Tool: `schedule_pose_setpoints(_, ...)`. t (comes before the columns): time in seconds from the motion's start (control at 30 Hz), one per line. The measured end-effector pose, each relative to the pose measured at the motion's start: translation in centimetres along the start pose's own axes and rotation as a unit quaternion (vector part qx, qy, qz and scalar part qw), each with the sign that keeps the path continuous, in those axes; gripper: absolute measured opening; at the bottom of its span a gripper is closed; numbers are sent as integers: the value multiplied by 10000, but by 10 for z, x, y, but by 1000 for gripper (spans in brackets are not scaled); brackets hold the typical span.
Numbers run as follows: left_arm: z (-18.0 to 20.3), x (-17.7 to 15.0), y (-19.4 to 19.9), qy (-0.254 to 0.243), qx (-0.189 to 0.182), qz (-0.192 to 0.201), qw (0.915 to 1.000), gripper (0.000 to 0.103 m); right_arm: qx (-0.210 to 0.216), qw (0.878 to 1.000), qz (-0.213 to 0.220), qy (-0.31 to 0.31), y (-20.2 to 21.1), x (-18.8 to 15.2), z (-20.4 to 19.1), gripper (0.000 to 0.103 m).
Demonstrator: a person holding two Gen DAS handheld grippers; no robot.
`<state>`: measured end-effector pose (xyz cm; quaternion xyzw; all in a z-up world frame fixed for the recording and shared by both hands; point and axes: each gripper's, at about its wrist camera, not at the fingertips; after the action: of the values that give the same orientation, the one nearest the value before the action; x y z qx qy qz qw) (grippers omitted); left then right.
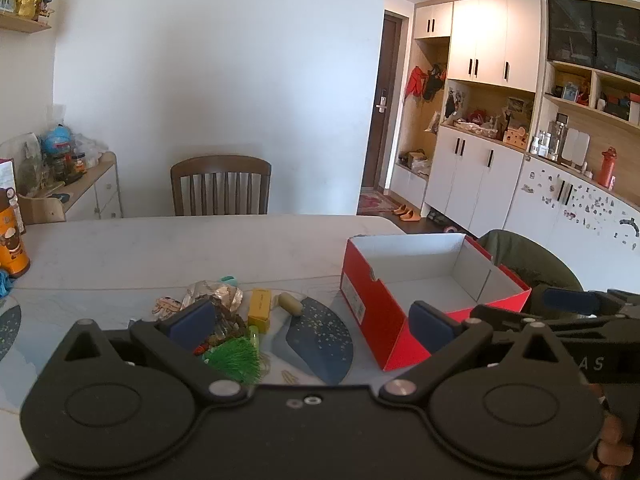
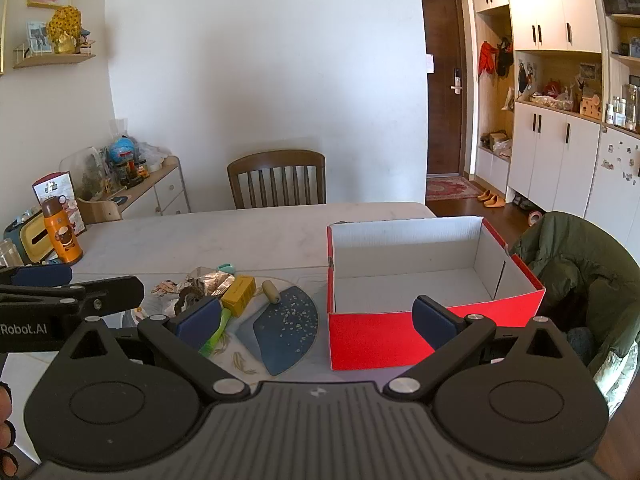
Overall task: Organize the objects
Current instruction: 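Move both tools toward the cluttered items on the table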
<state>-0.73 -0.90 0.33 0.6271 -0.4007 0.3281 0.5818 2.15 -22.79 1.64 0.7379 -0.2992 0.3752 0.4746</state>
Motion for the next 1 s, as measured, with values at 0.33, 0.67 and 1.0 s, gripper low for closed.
schedule_pose_setpoints(0.33, 1, 3, 2, -25, -48, 51, 10000, 103, 30, 10000, 0, 17, 0, 2, 0, 103)
schedule_pose_setpoints(0.67, 5, 5, 6, 16, 38, 99, 9999, 103, 130, 9999, 52, 71, 2, 6, 3, 103)
schedule_pose_setpoints(1.0, 1, 3, 9, 139, 142, 107, 9997, 103, 249, 9995, 11, 178, -1, 6, -1, 103)
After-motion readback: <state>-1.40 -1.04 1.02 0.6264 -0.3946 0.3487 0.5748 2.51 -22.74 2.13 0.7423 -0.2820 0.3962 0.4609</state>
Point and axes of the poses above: each gripper's, at about its wrist camera, not at the fingertips, and y roughly against the way its jaws point, z to its right, x to its top, and after that the axes turned 12 degrees about -y, right-handed
